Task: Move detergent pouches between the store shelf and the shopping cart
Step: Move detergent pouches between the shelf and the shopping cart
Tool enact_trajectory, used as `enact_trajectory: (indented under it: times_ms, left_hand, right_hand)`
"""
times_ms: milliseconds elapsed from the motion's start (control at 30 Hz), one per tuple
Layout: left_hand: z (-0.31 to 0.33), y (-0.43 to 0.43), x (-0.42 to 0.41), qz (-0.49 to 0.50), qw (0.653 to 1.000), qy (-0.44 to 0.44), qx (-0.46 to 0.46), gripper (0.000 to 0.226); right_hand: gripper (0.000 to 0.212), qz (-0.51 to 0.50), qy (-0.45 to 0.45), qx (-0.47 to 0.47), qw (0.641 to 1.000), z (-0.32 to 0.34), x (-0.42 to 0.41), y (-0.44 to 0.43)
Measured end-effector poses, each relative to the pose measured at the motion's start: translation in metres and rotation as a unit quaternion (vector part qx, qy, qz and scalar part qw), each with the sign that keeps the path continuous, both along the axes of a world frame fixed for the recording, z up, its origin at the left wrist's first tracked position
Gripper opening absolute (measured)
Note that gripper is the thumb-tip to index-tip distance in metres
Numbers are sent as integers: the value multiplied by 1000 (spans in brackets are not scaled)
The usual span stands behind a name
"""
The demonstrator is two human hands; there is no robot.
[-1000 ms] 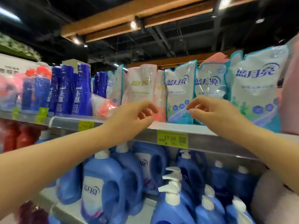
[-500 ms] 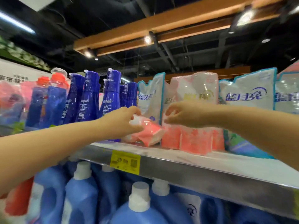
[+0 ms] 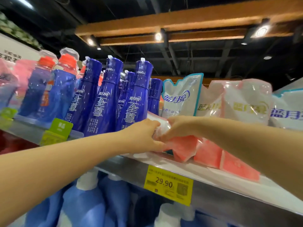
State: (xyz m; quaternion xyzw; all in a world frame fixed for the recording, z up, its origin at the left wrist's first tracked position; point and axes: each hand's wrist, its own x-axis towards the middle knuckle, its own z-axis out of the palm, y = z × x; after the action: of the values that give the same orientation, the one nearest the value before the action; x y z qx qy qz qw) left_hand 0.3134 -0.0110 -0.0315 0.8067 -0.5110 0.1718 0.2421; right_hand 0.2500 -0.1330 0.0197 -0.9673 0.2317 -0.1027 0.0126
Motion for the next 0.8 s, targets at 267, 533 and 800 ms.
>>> enact_trajectory:
  times_ms: [267, 533, 800]
  left_hand:
    - [-8, -3, -5, -64, 995, 15, -76, 49]
    - [7, -38, -19, -64, 967, 119, -218, 63]
    - [32, -74, -105, -211, 902, 140, -351, 73]
  right_hand:
    - [36, -12, -149, 76, 986, 0, -8, -6]
    - [23, 40, -378, 216, 899, 17, -75, -12]
    - [34, 62, -525, 245, 812, 9, -154, -12]
